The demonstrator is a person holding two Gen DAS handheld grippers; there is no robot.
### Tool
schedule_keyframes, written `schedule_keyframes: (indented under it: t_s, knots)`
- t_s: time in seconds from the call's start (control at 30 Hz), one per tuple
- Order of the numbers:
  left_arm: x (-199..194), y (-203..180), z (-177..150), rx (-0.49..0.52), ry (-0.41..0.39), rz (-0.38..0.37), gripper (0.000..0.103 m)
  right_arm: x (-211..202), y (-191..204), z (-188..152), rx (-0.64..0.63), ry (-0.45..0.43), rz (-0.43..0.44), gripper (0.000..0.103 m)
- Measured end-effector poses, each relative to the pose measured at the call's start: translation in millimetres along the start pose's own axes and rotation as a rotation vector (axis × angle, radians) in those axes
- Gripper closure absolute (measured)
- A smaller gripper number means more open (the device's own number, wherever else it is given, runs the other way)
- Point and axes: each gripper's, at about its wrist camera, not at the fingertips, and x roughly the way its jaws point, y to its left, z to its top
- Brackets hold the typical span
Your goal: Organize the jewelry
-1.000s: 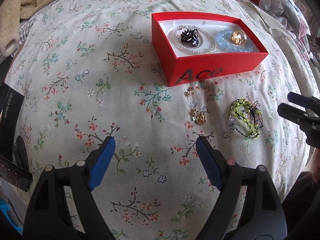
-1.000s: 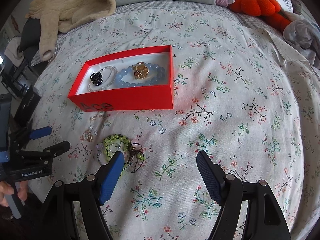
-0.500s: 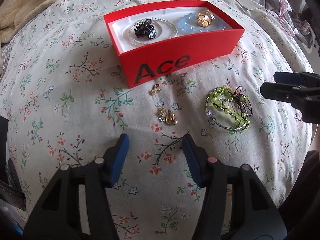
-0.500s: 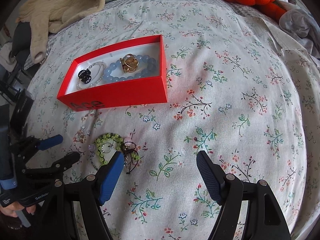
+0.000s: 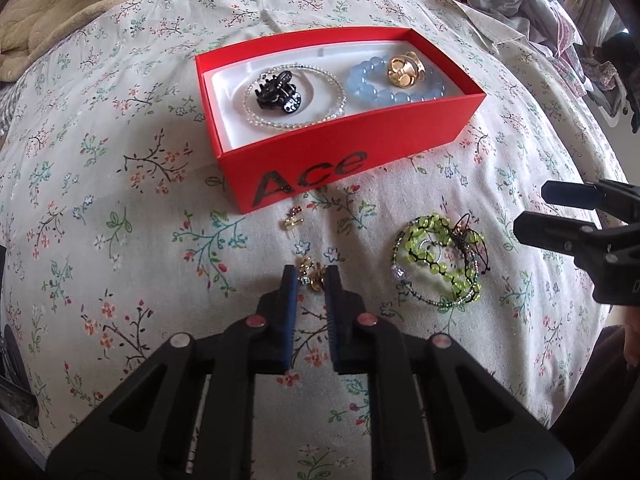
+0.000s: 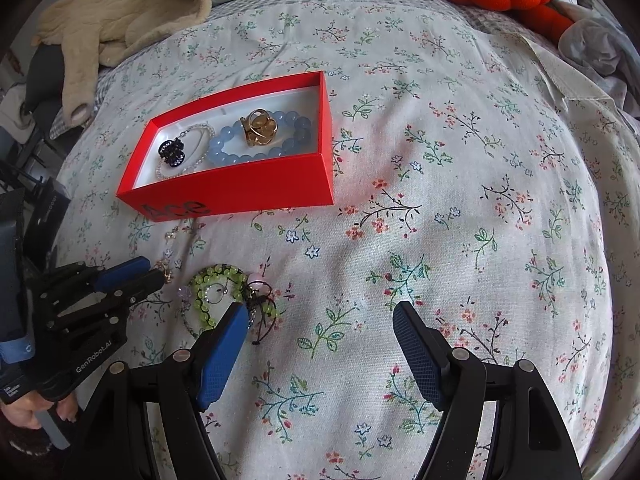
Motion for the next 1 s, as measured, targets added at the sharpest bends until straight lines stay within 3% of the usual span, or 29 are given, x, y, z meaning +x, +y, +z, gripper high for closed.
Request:
schedule_keyframes:
  t_s: [0.13, 0.57, 0.93, 1.0]
  knots:
    - [-1.9, 1.0, 0.6, -0.017, -0.004, -0.007, 0.100, 0.5, 0.3, -1.1, -0.001, 0.007, 0.005, 0.027]
    - [-26.6, 13.2, 2.0, -0.074, -0.041, -0.032, 0.101, 7.7, -8.1, 11.0, 0.063, 0.014, 0.051, 0.028]
    - [-28.8, 20.5, 0.6, -0.089, -0.034, -0.038, 0.101, 28.0, 13.4, 20.1, 0.046, 0.063, 0.114, 0.068]
    - [-28.7, 20.5, 0.6, -0.088, -0.032, -0.039, 0.101, 30.6, 16.8, 21.1, 0.041, 0.068, 0.114, 0.071]
